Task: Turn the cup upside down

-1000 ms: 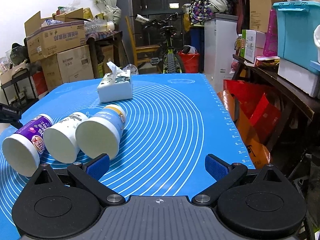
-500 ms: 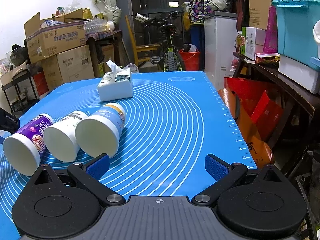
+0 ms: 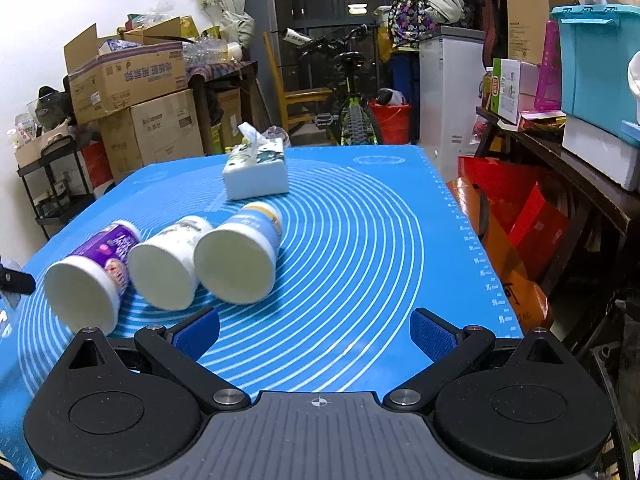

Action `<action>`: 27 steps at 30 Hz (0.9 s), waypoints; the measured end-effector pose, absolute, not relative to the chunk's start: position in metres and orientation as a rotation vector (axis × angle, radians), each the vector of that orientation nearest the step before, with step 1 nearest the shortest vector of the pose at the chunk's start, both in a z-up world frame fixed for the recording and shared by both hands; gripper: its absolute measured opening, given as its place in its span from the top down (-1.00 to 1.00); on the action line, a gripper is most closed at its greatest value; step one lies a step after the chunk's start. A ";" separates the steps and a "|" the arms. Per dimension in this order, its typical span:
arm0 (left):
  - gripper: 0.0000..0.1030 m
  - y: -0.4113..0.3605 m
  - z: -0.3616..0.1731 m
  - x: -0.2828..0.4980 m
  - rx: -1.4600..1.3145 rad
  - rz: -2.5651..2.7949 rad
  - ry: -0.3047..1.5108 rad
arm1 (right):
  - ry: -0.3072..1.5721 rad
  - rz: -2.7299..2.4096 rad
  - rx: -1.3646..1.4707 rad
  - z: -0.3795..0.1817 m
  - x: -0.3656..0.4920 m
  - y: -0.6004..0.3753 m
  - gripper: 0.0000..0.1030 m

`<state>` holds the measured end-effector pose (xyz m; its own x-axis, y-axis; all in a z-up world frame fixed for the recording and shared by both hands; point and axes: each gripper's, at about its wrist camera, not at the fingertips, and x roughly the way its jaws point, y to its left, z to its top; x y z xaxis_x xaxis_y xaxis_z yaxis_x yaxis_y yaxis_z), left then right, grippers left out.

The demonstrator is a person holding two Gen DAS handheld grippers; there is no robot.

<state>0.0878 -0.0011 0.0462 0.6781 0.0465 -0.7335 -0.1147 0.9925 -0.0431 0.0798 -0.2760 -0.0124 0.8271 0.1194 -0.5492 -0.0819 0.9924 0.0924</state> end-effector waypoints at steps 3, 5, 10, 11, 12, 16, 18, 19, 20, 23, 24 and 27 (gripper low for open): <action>-0.17 -0.027 0.035 0.081 -0.062 0.021 0.830 | 0.600 0.108 0.063 -0.014 0.073 -0.275 -0.95; -0.17 -0.040 0.025 0.082 -0.039 0.003 0.829 | 0.608 0.102 0.060 -0.016 0.069 -0.274 -0.95; -0.17 -0.073 0.004 0.087 -0.004 -0.072 0.825 | 0.626 0.080 0.058 -0.021 0.064 -0.278 -0.95; -0.18 -0.077 0.001 0.085 0.010 -0.076 0.821 | 0.630 0.075 0.059 -0.022 0.064 -0.279 -0.95; -0.18 -0.079 -0.002 0.085 0.017 -0.078 0.822 | 0.634 0.072 0.059 -0.023 0.065 -0.280 -0.95; -0.19 -0.080 -0.010 0.087 0.011 -0.075 0.845 | 0.641 0.066 0.055 -0.025 0.067 -0.282 -0.95; -0.22 -0.079 -0.012 0.085 0.011 -0.073 0.844 | 0.644 0.065 0.054 -0.026 0.068 -0.282 -0.95; -0.22 -0.080 -0.012 0.084 0.015 -0.074 0.841 | 0.646 0.066 0.053 -0.027 0.069 -0.282 -0.95; -0.24 -0.081 -0.012 0.084 0.020 -0.077 0.841 | 0.647 0.066 0.052 -0.027 0.069 -0.282 -0.95; -0.57 -0.082 -0.013 0.083 0.033 -0.083 0.851 | 0.651 0.067 0.052 -0.028 0.069 -0.282 -0.95; -0.65 -0.083 -0.013 0.083 0.034 -0.085 0.849 | 0.652 0.067 0.053 -0.029 0.069 -0.282 -0.95; -0.70 -0.084 -0.014 0.081 0.044 -0.086 0.845 | 0.654 0.067 0.051 -0.029 0.069 -0.281 -0.95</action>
<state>0.0815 -0.0839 -0.0138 0.6603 -0.0585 -0.7487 0.0932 0.9956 0.0044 0.0686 -0.2814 -0.0287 0.7918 0.0785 -0.6058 -0.0464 0.9966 0.0685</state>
